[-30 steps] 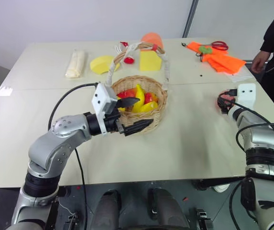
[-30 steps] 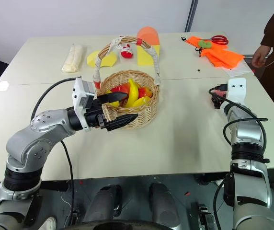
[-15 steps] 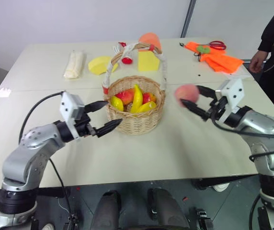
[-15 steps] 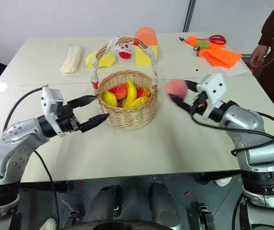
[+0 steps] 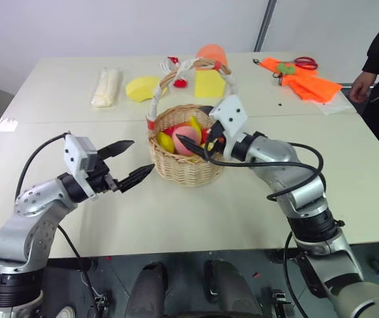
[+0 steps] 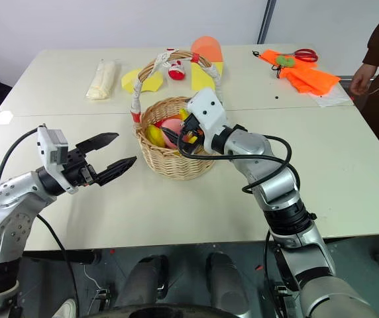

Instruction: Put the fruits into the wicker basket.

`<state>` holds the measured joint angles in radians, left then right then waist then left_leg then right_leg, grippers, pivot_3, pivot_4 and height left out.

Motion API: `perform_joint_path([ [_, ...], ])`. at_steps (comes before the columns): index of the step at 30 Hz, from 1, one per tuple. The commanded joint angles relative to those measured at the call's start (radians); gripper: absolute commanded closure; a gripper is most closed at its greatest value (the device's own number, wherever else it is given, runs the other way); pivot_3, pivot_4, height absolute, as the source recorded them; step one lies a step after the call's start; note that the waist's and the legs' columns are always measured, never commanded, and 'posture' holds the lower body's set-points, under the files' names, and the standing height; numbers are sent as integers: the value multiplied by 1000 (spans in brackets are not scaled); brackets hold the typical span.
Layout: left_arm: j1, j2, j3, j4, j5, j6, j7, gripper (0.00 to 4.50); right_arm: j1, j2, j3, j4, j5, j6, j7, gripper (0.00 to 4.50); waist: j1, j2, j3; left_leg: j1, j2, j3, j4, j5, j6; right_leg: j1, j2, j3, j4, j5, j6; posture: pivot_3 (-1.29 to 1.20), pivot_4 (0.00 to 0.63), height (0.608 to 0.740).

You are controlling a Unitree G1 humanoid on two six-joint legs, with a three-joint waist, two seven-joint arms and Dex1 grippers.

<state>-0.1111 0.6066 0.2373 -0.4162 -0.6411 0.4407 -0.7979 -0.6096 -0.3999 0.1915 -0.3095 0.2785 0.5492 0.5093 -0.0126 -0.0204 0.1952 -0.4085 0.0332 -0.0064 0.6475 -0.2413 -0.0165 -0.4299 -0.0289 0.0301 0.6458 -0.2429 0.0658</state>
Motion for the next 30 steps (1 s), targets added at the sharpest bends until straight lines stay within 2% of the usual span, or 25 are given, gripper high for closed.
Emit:
perform_joint_path([
  [1, 8, 0, 16, -40, -7, -25, 7, 0, 75, -58, -133, -119, 127, -14, 106, 23, 3, 0, 0, 0, 0, 0, 0, 0, 0, 0, 0, -1, 0, 0, 0, 0, 150, 735],
  [3, 8, -1, 12, -43, -8, -23, 9, 0, 114, -81, -182, -132, 168, 4, 123, 23, 0, 0, 0, 1, 0, -1, 0, 0, 0, 1, 0, -1, 0, 0, 0, 0, 150, 735],
  [6, -5, -13, -7, -47, -23, -17, 8, 0, 152, -71, -259, -94, 181, 24, 64, 23, -7, 0, 0, 2, 0, 0, 1, 0, 0, 1, 0, 0, 1, 0, -1, 0, 150, 735],
  [9, -22, -28, -27, -43, -21, -27, 0, 0, 114, -18, -242, 10, 97, -8, -40, 23, -10, 0, 0, 3, 1, 0, 1, 0, 0, 1, 2, 0, 2, 1, -1, 0, 150, 735],
  [14, -46, -52, -43, -40, -31, -26, 2, 0, 22, 71, -212, 198, 19, -64, -118, 23, -9, 0, 0, 3, 1, 0, 0, 0, 0, 1, 3, 1, 2, 1, -2, 0, 150, 735],
  [17, -45, -57, -45, -53, -36, -18, 9, 0, -1, 110, -234, 237, 41, -64, -126, 744, -6, 0, 0, 2, 1, 0, 0, 0, 0, 1, 3, 1, 2, 1, -1, 0, 150, 735],
  [24, -8, -55, -43, -82, -45, -11, 30, 0, 1, 136, -306, 177, 103, -12, -168, 4320, -4, 0, 0, 1, 1, 0, 0, 0, 0, 0, 2, 1, 1, 0, 0, 0, 150, 735],
  [30, -13, -51, -45, -72, -48, -13, 34, 0, 7, 54, -433, 156, 81, -52, -232, 4422, 1, 1, 0, 1, 1, 0, 0, 0, 0, 0, 2, 1, 1, 0, 0, 0, 150, 735],
])
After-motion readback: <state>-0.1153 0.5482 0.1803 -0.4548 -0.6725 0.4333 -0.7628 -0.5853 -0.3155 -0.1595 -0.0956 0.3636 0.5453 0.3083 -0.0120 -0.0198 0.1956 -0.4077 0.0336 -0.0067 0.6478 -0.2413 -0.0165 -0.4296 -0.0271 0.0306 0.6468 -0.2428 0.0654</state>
